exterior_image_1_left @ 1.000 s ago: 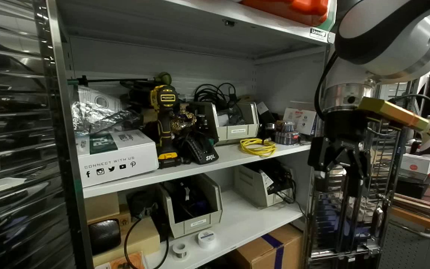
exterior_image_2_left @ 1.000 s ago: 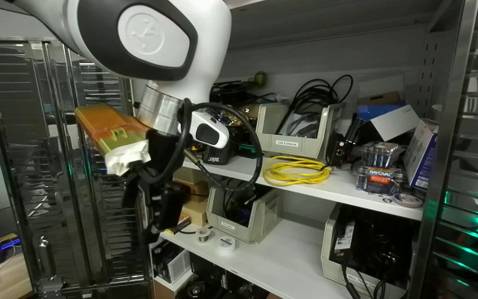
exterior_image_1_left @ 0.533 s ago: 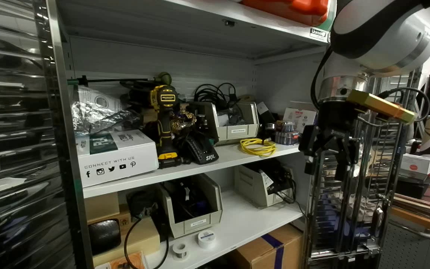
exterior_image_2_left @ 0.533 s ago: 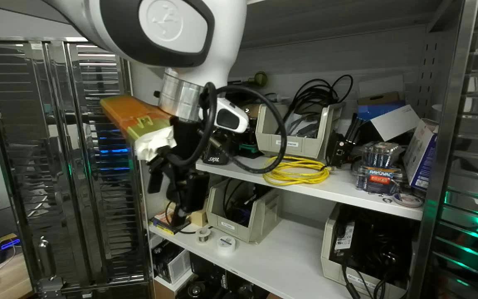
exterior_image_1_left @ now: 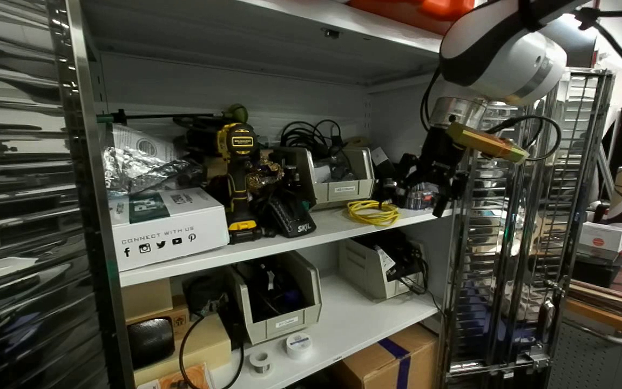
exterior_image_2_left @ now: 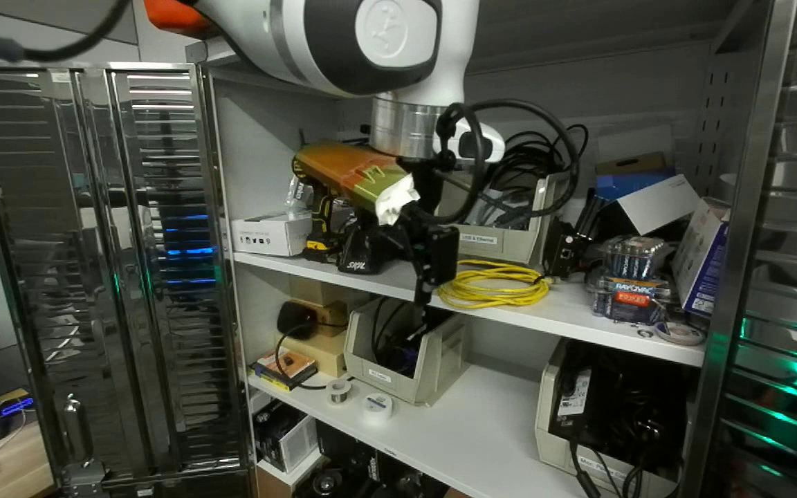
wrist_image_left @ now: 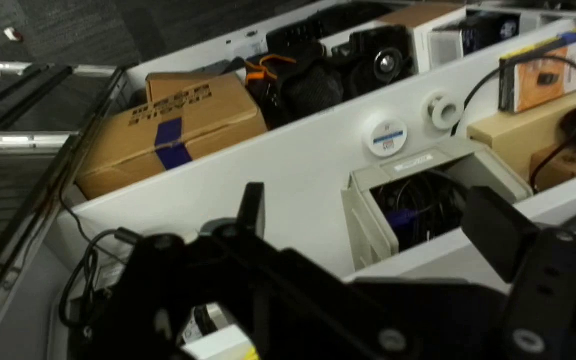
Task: Put the yellow cable inside the toolbox
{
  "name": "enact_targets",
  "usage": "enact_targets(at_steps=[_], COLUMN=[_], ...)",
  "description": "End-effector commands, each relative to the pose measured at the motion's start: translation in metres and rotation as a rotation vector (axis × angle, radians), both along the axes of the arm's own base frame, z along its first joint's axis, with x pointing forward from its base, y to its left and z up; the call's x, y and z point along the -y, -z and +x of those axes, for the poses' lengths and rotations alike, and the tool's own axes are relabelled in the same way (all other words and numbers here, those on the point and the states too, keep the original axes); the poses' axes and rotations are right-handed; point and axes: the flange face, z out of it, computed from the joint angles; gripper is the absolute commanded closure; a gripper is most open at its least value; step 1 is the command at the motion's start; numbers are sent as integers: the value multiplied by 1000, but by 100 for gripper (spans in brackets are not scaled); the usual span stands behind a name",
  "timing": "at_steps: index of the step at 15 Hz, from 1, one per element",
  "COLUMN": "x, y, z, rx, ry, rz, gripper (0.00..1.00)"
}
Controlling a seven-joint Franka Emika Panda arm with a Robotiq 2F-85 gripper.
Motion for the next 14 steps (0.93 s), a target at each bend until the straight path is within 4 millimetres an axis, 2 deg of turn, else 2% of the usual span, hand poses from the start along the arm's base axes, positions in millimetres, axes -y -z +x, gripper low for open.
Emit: enact_targets(at_steps=[1,4,7,11,14], x=[14,28,46,68,75], y=[-20,-26,-24,-6,11], z=[54,82,98,110,118], rx=[118,161,131,55,22], ry=[110,211,304,379,396], rz=[-44,-78,-117,-158,-153], gripper=[0,0,0,0,0])
